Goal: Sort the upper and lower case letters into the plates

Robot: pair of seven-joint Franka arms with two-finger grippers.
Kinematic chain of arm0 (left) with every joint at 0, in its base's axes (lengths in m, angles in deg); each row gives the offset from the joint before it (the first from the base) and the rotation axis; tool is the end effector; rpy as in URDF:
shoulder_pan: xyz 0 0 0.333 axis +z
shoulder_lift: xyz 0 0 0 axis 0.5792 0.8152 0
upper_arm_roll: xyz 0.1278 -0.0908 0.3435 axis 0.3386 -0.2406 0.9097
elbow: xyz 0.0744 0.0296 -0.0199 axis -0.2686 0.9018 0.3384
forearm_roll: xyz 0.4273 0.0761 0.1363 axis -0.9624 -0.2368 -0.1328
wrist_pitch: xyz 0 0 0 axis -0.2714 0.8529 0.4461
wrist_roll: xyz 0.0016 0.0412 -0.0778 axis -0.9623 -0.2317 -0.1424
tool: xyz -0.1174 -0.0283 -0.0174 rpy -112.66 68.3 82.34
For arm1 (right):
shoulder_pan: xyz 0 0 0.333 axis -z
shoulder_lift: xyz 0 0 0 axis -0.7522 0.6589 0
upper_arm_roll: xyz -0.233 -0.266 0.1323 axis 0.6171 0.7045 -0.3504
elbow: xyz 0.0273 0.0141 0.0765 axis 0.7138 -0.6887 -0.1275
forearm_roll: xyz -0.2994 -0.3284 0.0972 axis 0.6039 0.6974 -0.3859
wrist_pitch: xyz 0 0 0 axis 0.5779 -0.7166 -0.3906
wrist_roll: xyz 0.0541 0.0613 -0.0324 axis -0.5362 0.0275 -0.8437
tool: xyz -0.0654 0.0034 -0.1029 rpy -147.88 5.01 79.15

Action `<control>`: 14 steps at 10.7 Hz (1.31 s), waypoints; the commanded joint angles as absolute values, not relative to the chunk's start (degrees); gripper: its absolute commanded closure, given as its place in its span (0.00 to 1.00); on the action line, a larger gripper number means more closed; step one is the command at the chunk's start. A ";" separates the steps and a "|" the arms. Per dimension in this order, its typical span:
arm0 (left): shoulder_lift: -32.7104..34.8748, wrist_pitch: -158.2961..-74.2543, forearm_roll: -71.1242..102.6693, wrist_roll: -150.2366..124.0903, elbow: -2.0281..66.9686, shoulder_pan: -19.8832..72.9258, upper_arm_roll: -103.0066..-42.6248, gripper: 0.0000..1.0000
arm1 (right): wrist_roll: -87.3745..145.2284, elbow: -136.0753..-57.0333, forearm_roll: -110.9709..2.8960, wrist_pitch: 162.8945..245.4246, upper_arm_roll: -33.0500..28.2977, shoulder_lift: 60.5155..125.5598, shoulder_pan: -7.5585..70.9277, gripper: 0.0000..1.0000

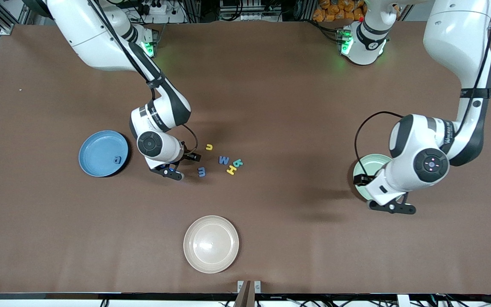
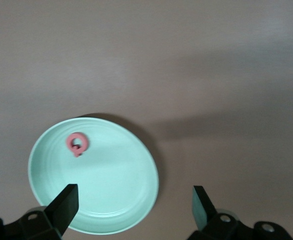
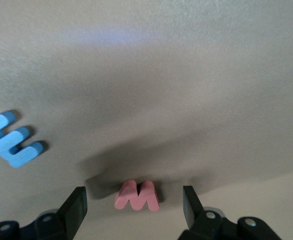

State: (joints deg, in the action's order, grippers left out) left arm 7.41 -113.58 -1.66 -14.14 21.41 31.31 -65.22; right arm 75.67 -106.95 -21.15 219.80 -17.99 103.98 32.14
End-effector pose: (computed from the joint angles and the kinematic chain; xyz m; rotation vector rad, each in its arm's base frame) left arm 0.7543 -0.1652 0.3291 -3.0771 0.2624 0.1385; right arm 0.6020 0.3038 0.1540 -3.0674 0.5141 0.4092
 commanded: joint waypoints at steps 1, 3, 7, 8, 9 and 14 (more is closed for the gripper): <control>4.39 -108.57 -3.06 -14.97 21.35 31.45 -68.46 0.00 | 76.24 -106.96 -19.83 220.55 -18.28 104.73 32.08 0.21; 4.38 -105.73 -3.41 -20.56 21.35 28.82 -70.04 0.00 | 76.15 -107.04 -19.83 220.46 -18.28 104.91 32.26 0.37; 4.73 -106.60 -1.23 -23.32 19.78 26.08 -72.32 0.00 | 76.15 -107.13 -19.83 220.20 -18.28 104.82 32.35 0.76; 4.64 -106.69 1.48 -23.32 19.60 25.99 -73.90 0.00 | 76.15 -107.13 -19.83 220.20 -18.28 104.64 32.17 0.83; 4.73 -106.78 2.20 -23.32 19.68 25.99 -75.92 0.00 | 76.15 -107.04 -19.83 220.03 -18.28 104.55 31.91 0.89; 10.68 -117.65 0.55 -23.41 20.30 17.57 -77.52 0.00 | 68.46 -104.58 -19.92 209.41 -18.46 101.32 36.64 0.90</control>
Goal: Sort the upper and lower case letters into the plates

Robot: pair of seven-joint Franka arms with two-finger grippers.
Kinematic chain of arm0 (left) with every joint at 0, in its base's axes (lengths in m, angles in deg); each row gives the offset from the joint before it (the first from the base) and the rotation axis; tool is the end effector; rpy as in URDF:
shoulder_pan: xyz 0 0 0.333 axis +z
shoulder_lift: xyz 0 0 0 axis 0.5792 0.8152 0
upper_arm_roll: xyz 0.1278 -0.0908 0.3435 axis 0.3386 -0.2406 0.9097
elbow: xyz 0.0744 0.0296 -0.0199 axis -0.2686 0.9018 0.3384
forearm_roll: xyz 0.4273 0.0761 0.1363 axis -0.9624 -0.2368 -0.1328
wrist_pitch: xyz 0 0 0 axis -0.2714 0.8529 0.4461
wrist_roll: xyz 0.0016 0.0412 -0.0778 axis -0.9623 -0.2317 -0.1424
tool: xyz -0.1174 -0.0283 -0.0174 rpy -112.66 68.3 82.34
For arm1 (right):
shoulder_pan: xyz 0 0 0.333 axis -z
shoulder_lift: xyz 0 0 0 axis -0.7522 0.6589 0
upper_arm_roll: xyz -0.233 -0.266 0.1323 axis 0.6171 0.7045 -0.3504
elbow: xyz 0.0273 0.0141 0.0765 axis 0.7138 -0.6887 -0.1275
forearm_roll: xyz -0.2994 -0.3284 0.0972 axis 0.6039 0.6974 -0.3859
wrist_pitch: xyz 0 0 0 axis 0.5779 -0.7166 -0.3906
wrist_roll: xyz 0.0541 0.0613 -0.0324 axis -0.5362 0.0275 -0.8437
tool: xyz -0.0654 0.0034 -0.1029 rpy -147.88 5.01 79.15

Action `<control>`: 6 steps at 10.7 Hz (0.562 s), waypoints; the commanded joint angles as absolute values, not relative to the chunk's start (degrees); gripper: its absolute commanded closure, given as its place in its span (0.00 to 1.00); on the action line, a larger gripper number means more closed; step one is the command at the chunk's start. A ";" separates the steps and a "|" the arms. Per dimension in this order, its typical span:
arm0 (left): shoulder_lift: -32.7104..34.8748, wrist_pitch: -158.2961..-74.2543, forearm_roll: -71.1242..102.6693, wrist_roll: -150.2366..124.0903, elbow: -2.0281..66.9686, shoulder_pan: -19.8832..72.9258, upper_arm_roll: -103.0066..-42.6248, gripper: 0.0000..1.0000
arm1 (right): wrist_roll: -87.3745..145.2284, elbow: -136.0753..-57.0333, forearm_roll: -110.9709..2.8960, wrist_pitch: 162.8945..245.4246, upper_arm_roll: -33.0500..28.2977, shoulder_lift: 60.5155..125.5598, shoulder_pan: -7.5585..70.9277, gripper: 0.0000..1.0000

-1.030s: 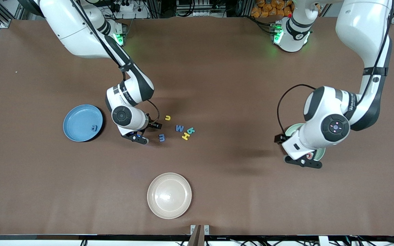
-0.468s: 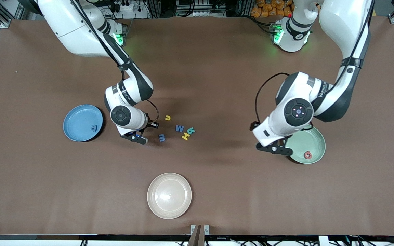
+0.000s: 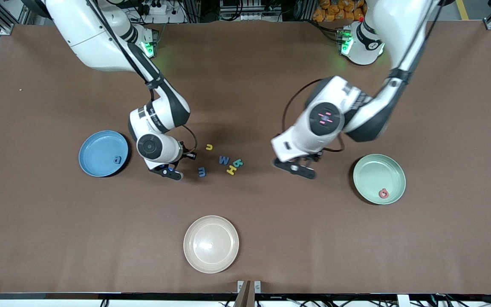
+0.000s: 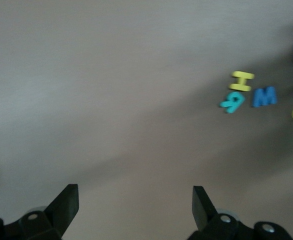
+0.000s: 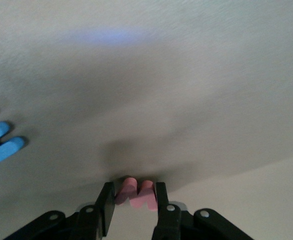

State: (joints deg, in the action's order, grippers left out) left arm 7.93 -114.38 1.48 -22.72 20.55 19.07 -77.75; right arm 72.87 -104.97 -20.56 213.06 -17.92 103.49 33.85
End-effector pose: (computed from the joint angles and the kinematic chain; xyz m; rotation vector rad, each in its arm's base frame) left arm 0.6341 -0.4501 0.3525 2.9819 -0.5999 -0.1510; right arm 0.6114 0.2848 0.1668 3.0390 -0.4576 -0.4986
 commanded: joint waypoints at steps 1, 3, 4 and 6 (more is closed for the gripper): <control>12.62 -121.07 -1.81 -23.41 20.12 16.34 -77.52 0.00 | 63.37 -104.23 -19.74 206.17 -18.29 99.82 38.74 0.90; 15.35 -123.47 -2.36 -27.85 17.59 12.57 -76.73 0.00 | 49.50 -103.79 -19.65 201.23 -18.20 98.50 44.97 0.90; 18.15 -123.65 -2.36 -31.98 13.83 10.89 -75.86 0.00 | 43.08 -104.49 -19.13 200.34 -18.20 98.05 47.87 0.88; 20.19 -124.61 -2.53 -32.47 10.55 6.68 -72.62 0.00 | 31.74 -106.33 -11.61 199.99 -18.28 97.79 53.76 0.86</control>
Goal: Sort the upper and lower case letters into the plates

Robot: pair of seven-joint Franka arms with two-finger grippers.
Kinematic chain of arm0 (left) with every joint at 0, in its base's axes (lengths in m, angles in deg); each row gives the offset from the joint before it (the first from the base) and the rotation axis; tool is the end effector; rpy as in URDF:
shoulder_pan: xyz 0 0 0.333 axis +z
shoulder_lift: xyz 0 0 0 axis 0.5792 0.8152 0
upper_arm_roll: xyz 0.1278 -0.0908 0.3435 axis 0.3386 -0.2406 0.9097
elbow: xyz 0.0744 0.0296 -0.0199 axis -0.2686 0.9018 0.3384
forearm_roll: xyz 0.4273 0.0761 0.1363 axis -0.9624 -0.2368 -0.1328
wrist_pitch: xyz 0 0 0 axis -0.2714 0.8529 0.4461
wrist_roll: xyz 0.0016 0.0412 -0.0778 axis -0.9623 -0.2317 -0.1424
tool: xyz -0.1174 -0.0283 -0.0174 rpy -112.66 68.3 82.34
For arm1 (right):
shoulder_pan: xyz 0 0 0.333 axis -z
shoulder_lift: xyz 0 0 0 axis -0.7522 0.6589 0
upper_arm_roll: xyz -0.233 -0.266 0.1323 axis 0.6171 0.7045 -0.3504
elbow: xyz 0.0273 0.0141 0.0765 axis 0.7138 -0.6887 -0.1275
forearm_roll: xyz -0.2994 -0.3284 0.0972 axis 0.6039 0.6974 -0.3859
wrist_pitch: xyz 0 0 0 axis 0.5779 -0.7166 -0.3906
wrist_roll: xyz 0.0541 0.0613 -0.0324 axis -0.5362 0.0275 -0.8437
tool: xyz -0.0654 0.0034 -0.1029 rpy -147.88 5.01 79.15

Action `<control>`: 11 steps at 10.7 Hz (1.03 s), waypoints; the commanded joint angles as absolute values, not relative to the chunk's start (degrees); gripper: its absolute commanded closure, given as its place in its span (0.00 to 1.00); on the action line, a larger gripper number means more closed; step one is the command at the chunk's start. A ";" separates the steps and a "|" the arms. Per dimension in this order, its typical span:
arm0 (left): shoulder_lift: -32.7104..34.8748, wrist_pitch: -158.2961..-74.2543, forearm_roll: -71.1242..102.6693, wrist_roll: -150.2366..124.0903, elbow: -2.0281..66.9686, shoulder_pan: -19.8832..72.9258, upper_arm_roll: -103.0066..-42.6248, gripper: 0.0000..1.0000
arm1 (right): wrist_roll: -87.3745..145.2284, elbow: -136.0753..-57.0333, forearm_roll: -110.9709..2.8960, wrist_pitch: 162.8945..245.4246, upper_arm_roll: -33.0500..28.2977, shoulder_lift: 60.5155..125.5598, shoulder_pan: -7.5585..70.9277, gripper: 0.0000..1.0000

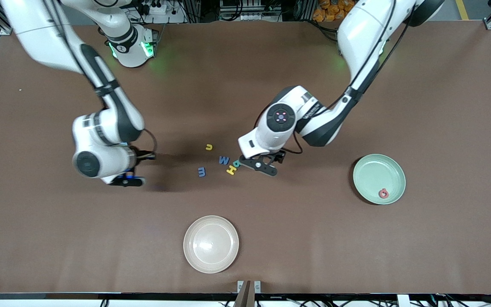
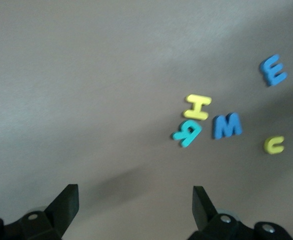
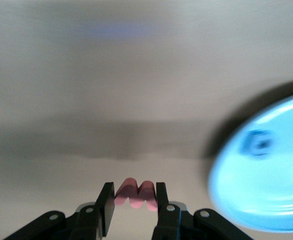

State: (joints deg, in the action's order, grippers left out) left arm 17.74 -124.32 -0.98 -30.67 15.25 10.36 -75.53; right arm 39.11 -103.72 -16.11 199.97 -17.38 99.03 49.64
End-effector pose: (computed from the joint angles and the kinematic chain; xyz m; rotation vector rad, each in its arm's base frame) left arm 0.6169 -0.5426 0.2776 2.9557 -0.5430 -0.0432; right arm 0.6545 0.0940 0.2167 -3.0509 -0.1033 0.6542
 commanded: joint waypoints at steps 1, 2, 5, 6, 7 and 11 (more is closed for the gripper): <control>21.42 -127.14 -2.45 -31.77 9.32 3.70 -69.72 0.00 | 23.84 -106.43 -10.61 200.25 -18.20 97.87 55.36 0.86; 23.17 -130.04 -2.36 -32.46 7.31 0.62 -66.39 0.00 | 17.93 -106.43 -9.47 200.94 -18.20 98.14 57.03 0.88; 27.31 -130.68 -1.83 -36.33 3.07 -2.31 -63.37 0.00 | 13.22 -111.87 -5.95 207.45 -18.20 97.61 58.28 0.85; 27.32 -130.68 -1.83 -36.16 3.16 -2.40 -63.37 0.00 | 12.00 -111.88 -5.25 207.54 -18.20 97.61 58.36 0.85; 27.75 -130.68 -1.83 -35.89 3.33 -2.66 -63.37 0.00 | 11.73 -111.96 -5.24 207.54 -18.28 97.61 58.28 0.73; 29.16 -130.68 -1.83 -32.47 3.33 -3.36 -63.37 0.00 | 11.81 -111.96 -5.41 207.46 -18.46 97.79 58.62 0.01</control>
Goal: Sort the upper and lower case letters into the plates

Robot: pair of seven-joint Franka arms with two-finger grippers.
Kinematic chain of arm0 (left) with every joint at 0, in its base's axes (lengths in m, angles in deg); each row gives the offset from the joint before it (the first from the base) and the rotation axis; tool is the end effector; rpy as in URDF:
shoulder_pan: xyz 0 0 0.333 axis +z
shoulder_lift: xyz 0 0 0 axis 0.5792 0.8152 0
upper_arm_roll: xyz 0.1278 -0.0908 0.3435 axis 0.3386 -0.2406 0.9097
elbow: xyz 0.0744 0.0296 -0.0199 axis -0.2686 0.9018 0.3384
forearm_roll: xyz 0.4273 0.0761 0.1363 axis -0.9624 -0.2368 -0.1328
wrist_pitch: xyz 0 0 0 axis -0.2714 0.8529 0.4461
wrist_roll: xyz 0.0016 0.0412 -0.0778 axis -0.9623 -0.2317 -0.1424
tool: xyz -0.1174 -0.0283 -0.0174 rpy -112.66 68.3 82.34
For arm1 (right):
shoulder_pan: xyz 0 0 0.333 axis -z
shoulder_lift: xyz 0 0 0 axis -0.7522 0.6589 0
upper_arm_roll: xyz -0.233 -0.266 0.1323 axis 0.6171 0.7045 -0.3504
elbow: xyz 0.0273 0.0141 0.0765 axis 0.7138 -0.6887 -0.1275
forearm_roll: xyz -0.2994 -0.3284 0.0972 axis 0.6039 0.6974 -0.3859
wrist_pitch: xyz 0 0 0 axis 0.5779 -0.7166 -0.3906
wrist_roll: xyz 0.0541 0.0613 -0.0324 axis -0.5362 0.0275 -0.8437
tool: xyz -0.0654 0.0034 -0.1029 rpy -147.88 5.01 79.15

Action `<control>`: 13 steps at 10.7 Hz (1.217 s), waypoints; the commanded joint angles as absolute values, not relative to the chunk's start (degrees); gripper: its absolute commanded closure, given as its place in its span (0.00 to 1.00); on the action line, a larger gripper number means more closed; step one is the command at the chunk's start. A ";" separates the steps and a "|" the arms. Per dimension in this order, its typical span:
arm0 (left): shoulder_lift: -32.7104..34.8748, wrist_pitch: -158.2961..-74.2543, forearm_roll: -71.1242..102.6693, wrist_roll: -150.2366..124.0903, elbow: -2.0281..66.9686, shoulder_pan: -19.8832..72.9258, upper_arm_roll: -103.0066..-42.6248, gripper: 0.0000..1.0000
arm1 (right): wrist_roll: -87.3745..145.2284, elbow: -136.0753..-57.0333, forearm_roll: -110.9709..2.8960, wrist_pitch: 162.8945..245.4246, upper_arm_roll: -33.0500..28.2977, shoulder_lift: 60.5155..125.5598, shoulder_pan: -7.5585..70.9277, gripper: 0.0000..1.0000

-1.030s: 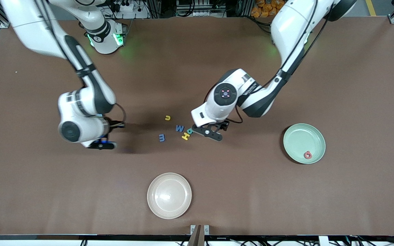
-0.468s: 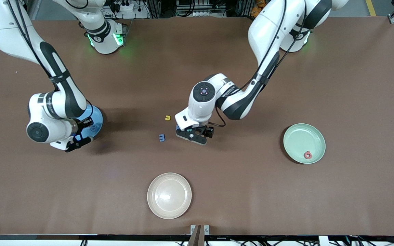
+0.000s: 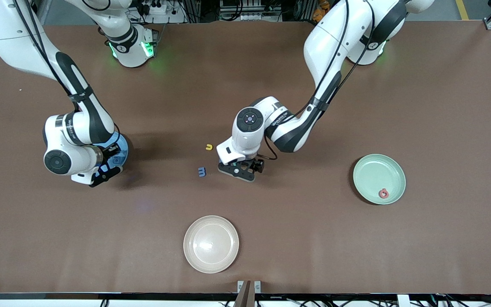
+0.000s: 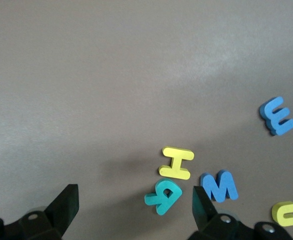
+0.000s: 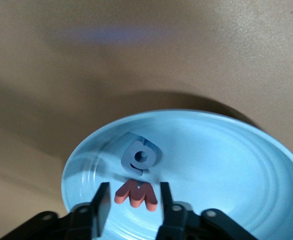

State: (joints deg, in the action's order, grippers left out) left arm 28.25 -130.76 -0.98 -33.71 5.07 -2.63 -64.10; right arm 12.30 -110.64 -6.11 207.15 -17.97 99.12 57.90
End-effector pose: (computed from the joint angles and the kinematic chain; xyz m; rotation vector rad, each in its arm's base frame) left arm 0.6166 -0.6095 0.2025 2.9949 -0.5563 0.1324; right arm 0.6287 -0.0017 0.1731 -2.9572 -0.7833 0.6376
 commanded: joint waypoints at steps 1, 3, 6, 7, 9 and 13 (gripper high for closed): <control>30.47 -130.68 -1.92 -32.46 3.25 -3.89 -63.37 0.00 | 11.90 -111.88 -5.85 207.19 -18.63 97.79 58.89 0.03; 31.80 -130.86 -1.92 -32.46 2.98 -4.95 -63.28 0.00 | 12.34 -111.53 -9.44 206.75 -18.81 97.70 58.72 0.04; 31.89 -130.86 -1.92 -32.38 2.98 -5.12 -63.28 0.00 | 13.74 -109.43 -12.26 204.13 -19.16 97.87 57.93 0.07; 31.89 -130.86 -1.92 -31.94 2.98 -5.21 -63.28 0.00 | 15.22 -108.11 -13.57 202.64 -18.99 97.96 56.36 0.07; 32.06 -130.95 -1.92 -31.85 2.98 -5.38 -63.28 0.00 | 21.01 -107.05 -13.68 200.70 -19.16 97.96 54.50 0.08; 32.15 -130.95 -2.01 -31.32 3.24 -5.39 -63.28 0.00 | 28.68 -107.13 -15.42 199.81 -19.16 97.61 51.16 0.06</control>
State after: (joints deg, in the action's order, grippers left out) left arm 31.28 -130.90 -0.98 -32.42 4.57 -4.64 -64.04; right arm 26.82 -106.99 -13.85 200.78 -19.10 98.58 51.63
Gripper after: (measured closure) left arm 0.000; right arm 0.062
